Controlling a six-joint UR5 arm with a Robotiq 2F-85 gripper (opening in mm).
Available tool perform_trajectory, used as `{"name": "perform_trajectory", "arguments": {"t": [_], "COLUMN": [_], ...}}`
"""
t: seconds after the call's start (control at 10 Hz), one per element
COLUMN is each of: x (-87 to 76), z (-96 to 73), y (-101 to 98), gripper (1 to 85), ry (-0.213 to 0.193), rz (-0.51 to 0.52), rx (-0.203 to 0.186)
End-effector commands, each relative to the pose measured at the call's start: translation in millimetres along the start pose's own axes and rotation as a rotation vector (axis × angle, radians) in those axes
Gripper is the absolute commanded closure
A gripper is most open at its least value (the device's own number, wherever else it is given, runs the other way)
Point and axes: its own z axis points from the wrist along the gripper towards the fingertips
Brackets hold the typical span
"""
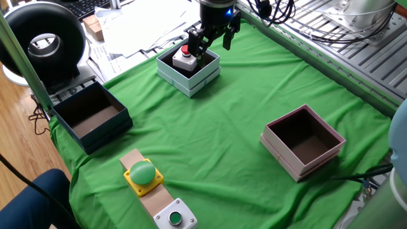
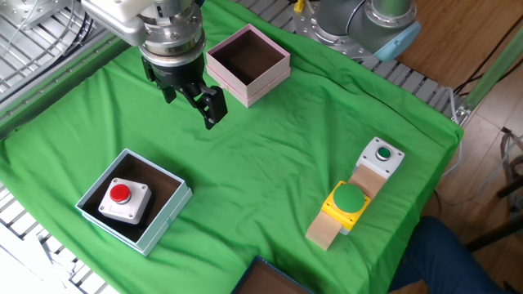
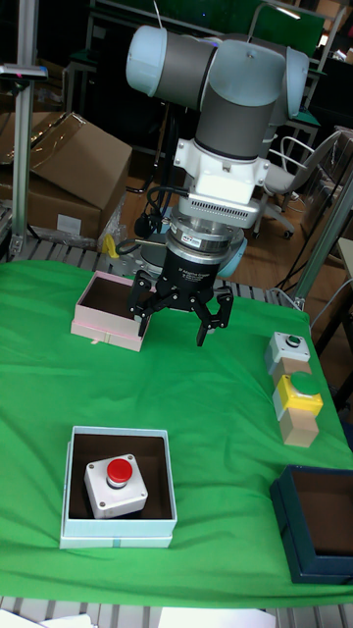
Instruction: Move an object from one box to another
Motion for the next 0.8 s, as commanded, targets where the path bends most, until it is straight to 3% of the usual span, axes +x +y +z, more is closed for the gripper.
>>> {"name": "perform_trajectory", "arguments": {"t": [0.0,0.1,0.7], "x": [0.1,-0.8,-2.1], "z": [0.0,-1.5,-0.4], "y": [2.2,-27.7,-27.5], "gripper": [1.7,84.7,84.7], "ry": [0.000,-0.015,-0.017], "rz": [0.000,0.208,0.192], "rx": [0.000,0.119,0.125]}}
